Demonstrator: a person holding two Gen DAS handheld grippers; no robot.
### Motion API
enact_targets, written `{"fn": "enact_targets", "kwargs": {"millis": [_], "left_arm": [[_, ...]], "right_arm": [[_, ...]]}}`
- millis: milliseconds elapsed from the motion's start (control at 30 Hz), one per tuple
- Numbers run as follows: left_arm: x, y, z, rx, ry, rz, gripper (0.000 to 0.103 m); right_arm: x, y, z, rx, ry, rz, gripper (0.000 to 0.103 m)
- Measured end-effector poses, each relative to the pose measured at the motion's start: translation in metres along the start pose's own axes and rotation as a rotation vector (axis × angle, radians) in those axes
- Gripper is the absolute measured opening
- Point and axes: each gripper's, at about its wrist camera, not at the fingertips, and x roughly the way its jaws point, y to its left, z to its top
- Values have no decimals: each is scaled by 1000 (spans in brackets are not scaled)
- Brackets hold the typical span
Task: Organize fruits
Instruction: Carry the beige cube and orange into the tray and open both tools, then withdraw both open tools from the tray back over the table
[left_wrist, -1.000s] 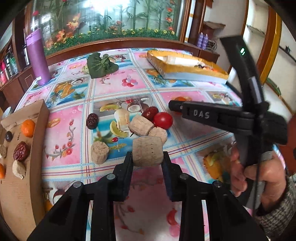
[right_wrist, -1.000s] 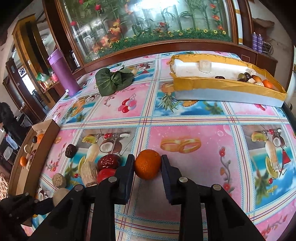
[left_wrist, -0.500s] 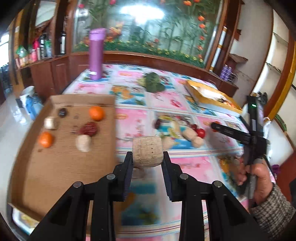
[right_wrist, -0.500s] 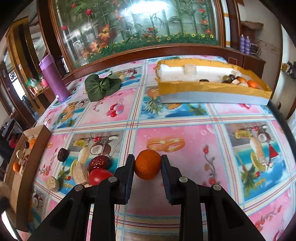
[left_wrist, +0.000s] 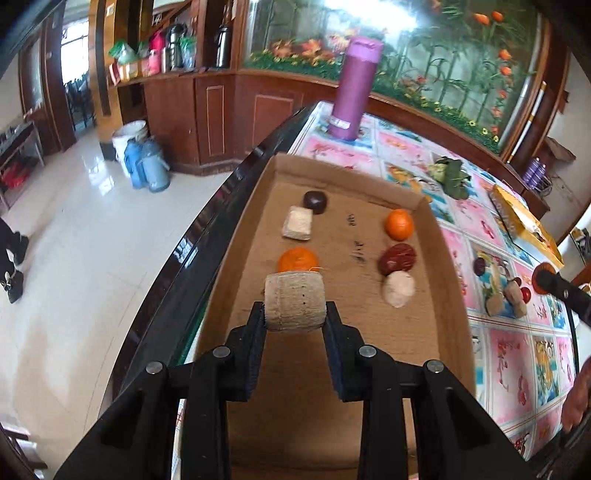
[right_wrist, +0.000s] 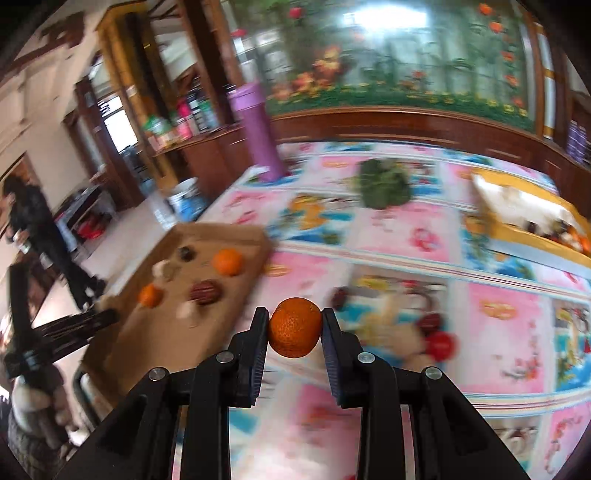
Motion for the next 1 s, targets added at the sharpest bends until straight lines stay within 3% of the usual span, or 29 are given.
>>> {"fn": "enact_targets", "kwargs": {"millis": [133,400,600,800,867,933,1000], "left_arm": [[14,2,3,3,42,10,29],[47,3,10,25,181,37,29],[49,5,13,25,179,28,29],[45,7,11,-2,161,10,36],[39,8,11,-18,140,3,38],[29,10,10,-43,109,0,41],[14,14,9,-83,62,-12,46]], "right_arm": [[30,55,-5,-87,47,69,31],[94,109,-21,-218,175,42,31],[121,122,-29,-250,233,21,31],[125,131,-30,-289,214,-12,32],[123,131,-30,-287,209,-7,36],[121,131,-29,-278,201,-2,48],[113,131,-27,-269,172,4,53]]}}
